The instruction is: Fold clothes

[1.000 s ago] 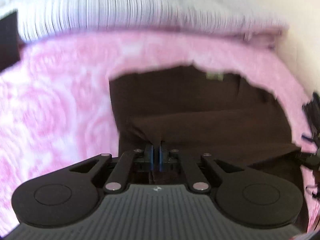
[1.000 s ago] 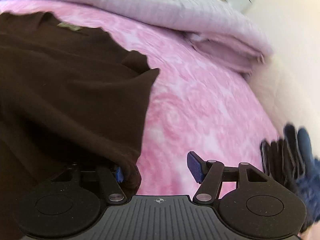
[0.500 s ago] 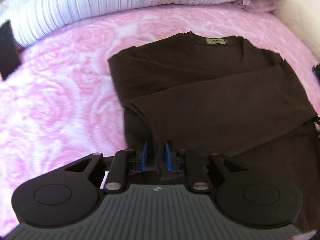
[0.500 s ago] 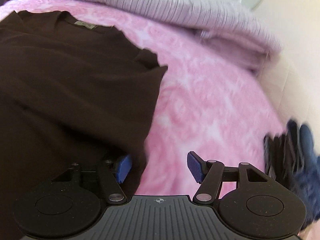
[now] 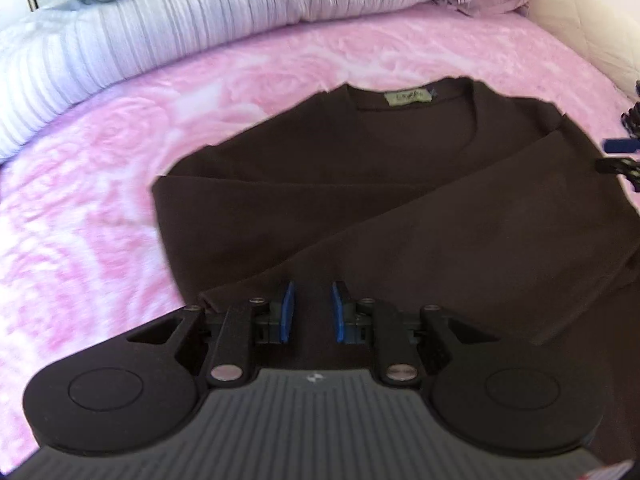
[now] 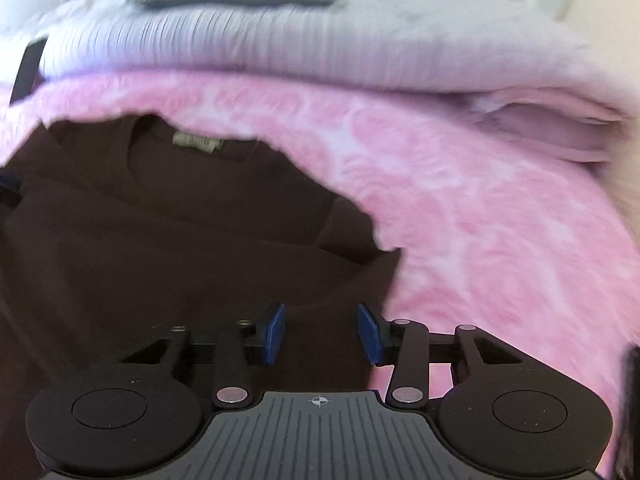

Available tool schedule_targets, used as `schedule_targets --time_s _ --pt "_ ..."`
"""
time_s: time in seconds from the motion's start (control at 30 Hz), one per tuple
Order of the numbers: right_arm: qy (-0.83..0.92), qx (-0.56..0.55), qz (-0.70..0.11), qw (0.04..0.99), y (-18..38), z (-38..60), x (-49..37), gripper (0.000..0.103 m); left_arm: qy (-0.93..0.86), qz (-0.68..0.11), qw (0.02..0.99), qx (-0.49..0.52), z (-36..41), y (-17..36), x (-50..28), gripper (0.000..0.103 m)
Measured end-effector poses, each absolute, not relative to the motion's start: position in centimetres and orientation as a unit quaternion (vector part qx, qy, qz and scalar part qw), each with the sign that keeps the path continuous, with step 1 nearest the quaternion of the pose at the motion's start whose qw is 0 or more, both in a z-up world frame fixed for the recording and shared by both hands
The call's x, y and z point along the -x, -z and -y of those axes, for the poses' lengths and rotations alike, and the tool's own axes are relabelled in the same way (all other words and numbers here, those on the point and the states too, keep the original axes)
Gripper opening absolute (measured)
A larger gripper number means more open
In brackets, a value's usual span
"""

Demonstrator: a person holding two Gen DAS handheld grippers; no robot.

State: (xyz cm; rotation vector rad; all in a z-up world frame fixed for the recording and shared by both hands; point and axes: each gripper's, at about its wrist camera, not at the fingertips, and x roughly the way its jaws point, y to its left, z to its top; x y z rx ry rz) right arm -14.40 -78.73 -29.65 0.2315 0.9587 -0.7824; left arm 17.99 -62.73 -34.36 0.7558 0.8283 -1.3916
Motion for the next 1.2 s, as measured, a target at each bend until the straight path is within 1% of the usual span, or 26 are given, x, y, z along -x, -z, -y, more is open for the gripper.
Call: schedule_targets --time_s 0.13,0.17,0.33,0.4,0.5,0.57,0.67,0.7,0.77,0.83,0.93,1.0,1.07,1.13,1.17,1.2 --pt "0.337 -0.119 -0.445 0.821 31.4 82.9 12.6 0.045 0.613 -0.349 0.628 -0.328 63.2 34.9 -18.2 0.02" --pt "0.342 -0.116 -0.444 0.82 31.0 82.6 12.6 0.047 0.612 -0.351 0.628 -0.329 63.2 34.7 -18.3 0.02" --pt "0.372 -0.099 -0.434 0.815 29.0 80.9 12.6 0.047 0.596 -0.335 0.643 -0.346 63.0 33.8 -18.5 0.02" --pt "0.367 -0.123 -0.457 0.801 29.6 81.2 12.5 0.047 0.59 -0.346 0.638 -0.354 63.2 34.4 -18.8 0.021" --pt "0.375 -0.127 -0.437 0.808 28.2 80.3 13.2 0.047 0.588 -0.329 0.639 -0.37 63.1 33.5 -18.2 0.021" --pt "0.366 -0.129 -0.43 0.815 27.3 78.7 13.6 0.047 0.593 -0.322 0.642 -0.365 62.3 32.4 -17.6 0.022" --pt "0.34 -0.144 -0.436 0.821 27.1 75.9 14.3 0.047 0.593 -0.333 0.629 -0.377 60.1 32.5 -16.3 0.03" --pt "0.329 -0.148 -0.448 0.818 27.9 75.3 14.4 0.047 0.593 -0.337 0.619 -0.39 59.3 33.0 -15.9 0.03" --pt "0.308 -0.155 -0.471 0.812 29.7 73.9 14.7 0.049 0.6 -0.316 0.604 -0.418 57.8 33.6 -15.1 0.03" --pt "0.31 -0.151 -0.467 0.814 29.1 73.4 15.2 0.049 0.604 -0.295 0.597 -0.438 56.3 33.5 -14.4 0.03" --pt "0.298 -0.148 -0.458 0.825 27.2 71.1 16.5 0.049 0.594 -0.294 0.605 -0.441 53.6 31.8 -14.0 0.03" --pt "0.266 -0.128 -0.464 0.835 26.0 67.8 17.5 0.053 0.594 -0.276 0.601 -0.458 50.6 30.7 -12.7 0.035" --pt "0.234 -0.109 -0.469 0.845 24.8 64.5 18.6 0.053 0.596 -0.259 0.593 -0.475 46.8 29.7 -11.1 0.041" --pt "0.201 -0.089 -0.473 0.853 23.7 61.2 19.6 0.054 0.601 -0.258 0.583 -0.482 42.7 28.9 -9.3 0.044" --pt "0.185 -0.078 -0.475 0.857 23.1 59.6 20.1 0.054 0.605 -0.257 0.576 -0.486 40.5 28.4 -8.3 0.048" --pt "0.165 -0.072 -0.481 0.858 22.9 57.0 20.7 0.056 0.613 -0.254 0.564 -0.492 38.3 28.1 -7.3 0.054"
